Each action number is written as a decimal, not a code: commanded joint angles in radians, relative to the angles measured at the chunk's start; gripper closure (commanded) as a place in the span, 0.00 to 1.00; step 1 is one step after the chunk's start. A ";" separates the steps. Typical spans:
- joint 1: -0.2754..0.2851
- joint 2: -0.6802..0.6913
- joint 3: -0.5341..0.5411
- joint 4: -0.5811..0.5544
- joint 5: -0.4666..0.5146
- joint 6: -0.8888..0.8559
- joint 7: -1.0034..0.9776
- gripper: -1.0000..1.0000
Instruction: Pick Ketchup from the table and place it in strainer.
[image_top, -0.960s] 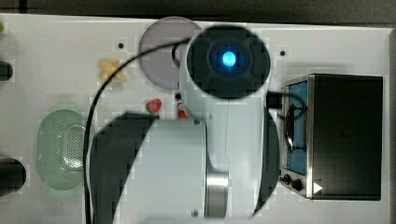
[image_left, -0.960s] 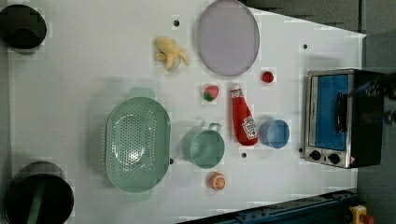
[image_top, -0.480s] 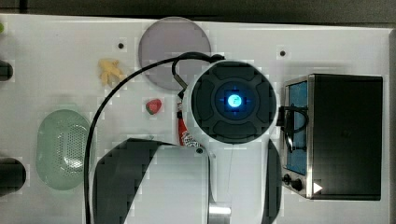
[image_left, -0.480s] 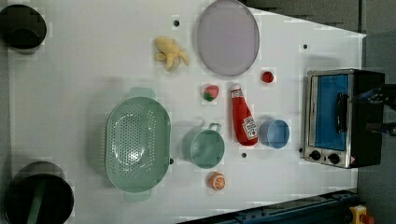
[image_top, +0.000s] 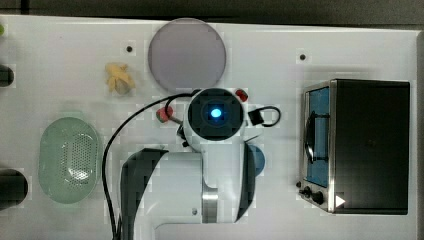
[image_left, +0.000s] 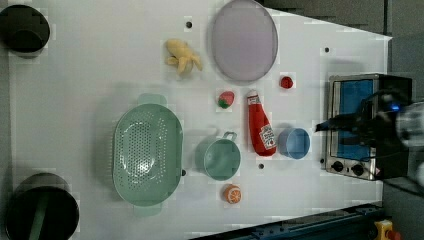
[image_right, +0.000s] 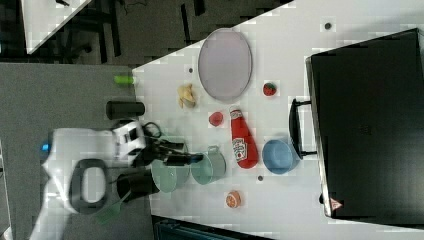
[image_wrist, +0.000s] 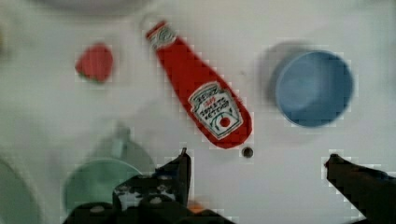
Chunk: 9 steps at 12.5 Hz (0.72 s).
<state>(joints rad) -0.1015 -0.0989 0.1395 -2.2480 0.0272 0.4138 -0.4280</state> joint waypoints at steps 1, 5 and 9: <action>-0.009 0.008 0.021 -0.054 0.001 0.137 -0.344 0.00; -0.009 0.096 0.023 -0.162 -0.001 0.359 -0.517 0.00; -0.009 0.227 0.022 -0.173 -0.001 0.452 -0.508 0.00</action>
<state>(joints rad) -0.1006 0.1148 0.1609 -2.4160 0.0314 0.8506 -0.8760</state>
